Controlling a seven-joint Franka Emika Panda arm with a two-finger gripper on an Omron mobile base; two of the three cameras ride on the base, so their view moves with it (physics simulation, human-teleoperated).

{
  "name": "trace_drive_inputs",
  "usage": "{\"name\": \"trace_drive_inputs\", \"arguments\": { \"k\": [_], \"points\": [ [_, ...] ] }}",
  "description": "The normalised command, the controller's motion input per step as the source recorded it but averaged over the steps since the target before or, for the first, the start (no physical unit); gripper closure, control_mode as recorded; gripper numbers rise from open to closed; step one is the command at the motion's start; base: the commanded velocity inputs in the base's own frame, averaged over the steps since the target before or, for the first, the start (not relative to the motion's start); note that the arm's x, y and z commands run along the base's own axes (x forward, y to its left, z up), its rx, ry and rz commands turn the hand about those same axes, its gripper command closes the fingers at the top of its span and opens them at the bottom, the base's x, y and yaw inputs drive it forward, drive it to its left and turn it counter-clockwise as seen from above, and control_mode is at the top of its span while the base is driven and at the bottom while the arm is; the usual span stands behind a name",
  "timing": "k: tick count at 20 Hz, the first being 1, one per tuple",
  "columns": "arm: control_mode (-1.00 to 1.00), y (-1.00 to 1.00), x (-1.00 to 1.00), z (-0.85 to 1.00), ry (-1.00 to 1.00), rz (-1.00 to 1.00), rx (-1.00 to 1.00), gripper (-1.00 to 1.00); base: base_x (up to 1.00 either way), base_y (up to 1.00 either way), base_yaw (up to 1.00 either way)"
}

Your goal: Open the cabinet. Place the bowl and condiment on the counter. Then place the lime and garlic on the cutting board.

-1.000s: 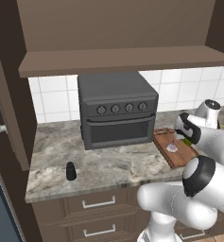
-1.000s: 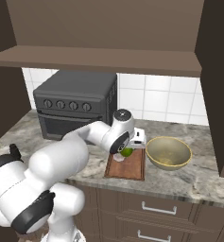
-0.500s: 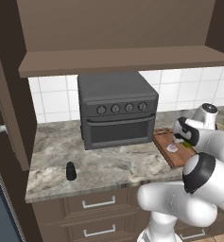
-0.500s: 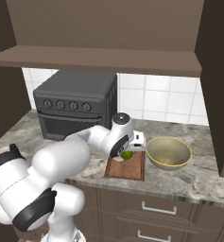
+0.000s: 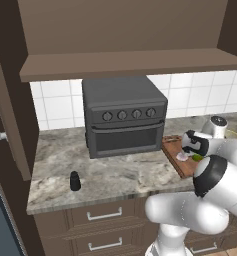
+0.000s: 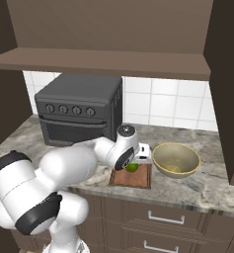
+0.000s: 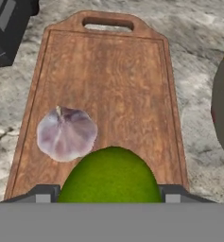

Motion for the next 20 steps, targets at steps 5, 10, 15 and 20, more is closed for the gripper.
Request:
{"name": "trace_drive_inputs", "arguments": {
  "k": [5,10,15,20],
  "points": [
    [-1.00,0.00,0.04,-0.24,0.02,0.00,0.00,1.00,0.00,0.00,0.00],
    [-1.00,0.00,0.06,-0.16,0.00,0.00,0.00,1.00,0.00,0.00,0.00],
    [-1.00,0.00,0.02,-0.12,0.00,0.00,0.00,1.00,0.00,0.00,0.00],
    [-1.00,0.00,0.01,-0.04,0.00,0.00,0.00,1.00,0.00,0.00,0.00]
  ]
}}
